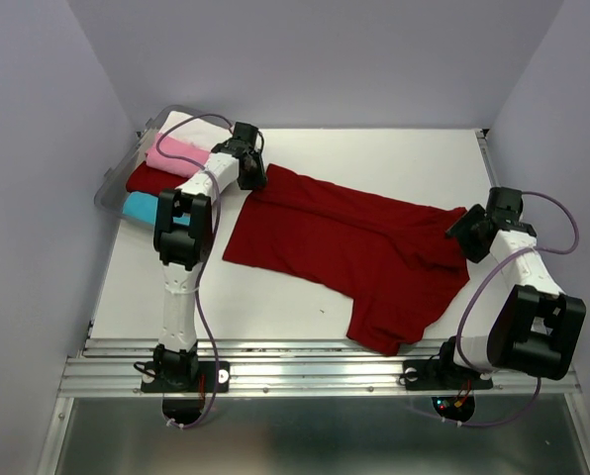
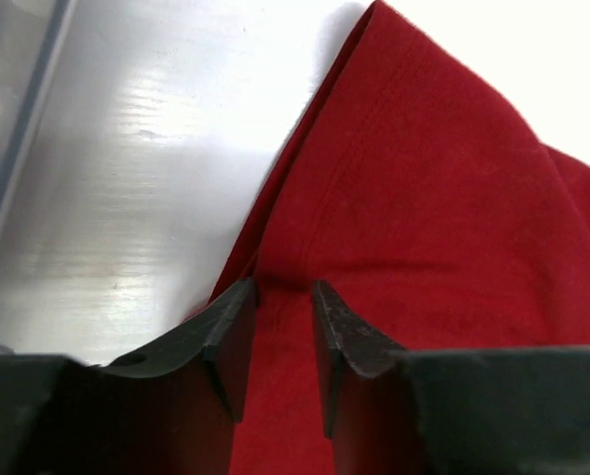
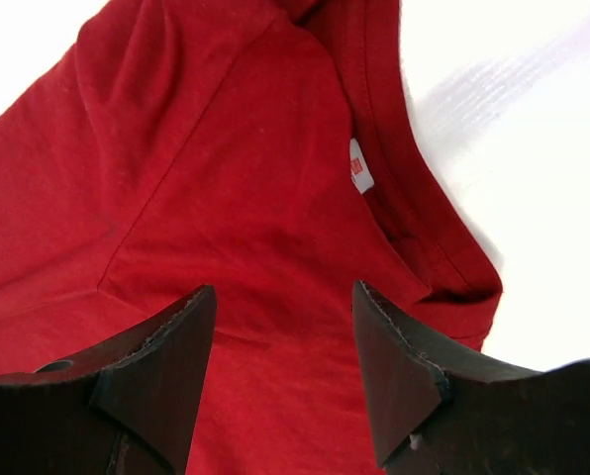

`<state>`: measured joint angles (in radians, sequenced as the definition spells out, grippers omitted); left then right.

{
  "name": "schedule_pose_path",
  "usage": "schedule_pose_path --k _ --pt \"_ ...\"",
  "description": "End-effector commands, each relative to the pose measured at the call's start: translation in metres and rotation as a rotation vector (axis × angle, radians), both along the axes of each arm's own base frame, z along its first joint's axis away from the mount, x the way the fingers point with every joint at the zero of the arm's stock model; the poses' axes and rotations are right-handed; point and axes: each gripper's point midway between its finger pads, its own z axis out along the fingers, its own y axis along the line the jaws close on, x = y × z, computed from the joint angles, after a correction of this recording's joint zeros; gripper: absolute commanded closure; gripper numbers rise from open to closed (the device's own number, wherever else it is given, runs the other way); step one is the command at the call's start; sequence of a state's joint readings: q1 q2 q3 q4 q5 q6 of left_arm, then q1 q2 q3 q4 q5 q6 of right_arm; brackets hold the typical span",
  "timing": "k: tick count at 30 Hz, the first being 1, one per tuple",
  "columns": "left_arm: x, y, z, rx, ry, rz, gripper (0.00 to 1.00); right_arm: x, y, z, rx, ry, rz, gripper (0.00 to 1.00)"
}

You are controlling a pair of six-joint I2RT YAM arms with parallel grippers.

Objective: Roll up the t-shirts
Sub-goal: Fold the T-shirt at the center of the board.

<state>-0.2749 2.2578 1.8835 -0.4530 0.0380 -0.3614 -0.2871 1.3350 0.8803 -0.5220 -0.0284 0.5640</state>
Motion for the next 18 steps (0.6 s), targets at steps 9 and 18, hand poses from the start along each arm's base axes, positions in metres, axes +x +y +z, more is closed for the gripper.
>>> schedule_pose_path --k 9,18 --pt "0.006 -0.002 0.023 0.019 -0.041 -0.008 1.0 -0.006 -0.002 0.013 -0.023 -0.025 -0.002 0.37" --pt "0.001 0.002 0.062 -0.011 -0.096 -0.031 1.0 -0.021 -0.001 0.008 -0.024 0.02 -0.006 0.31"
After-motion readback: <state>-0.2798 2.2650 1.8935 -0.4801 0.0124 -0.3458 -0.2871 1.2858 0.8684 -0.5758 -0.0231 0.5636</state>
